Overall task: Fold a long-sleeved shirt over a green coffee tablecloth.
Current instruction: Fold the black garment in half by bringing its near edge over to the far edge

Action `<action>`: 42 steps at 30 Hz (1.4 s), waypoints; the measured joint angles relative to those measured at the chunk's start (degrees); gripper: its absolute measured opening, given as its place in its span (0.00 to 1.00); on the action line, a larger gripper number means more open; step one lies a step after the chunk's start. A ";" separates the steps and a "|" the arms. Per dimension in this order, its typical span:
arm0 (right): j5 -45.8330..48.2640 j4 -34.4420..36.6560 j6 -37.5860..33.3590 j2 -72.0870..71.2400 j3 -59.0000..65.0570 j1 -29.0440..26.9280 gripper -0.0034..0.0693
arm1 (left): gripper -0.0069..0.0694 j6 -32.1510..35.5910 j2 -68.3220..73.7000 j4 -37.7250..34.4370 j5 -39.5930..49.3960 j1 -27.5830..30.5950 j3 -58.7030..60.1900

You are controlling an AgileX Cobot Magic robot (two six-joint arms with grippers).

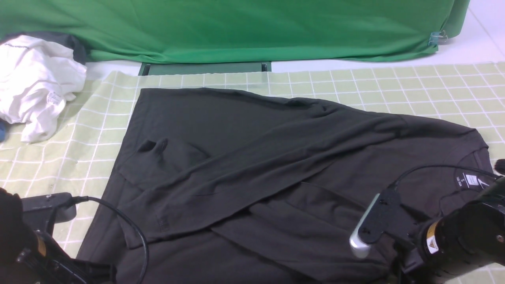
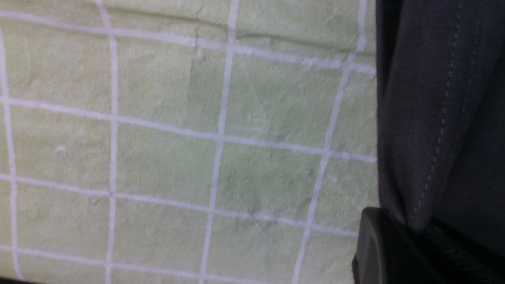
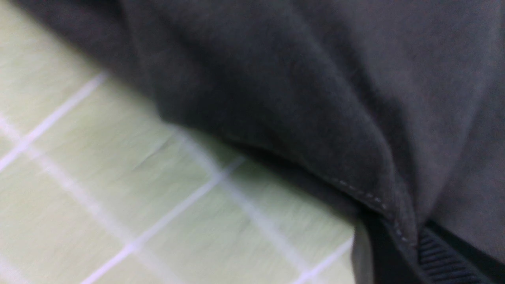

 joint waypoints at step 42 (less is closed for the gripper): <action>10.18 -10.96 1.06 22.50 -49.71 -14.68 0.08 | 0.11 5.78 47.34 -3.65 -3.59 12.85 -65.13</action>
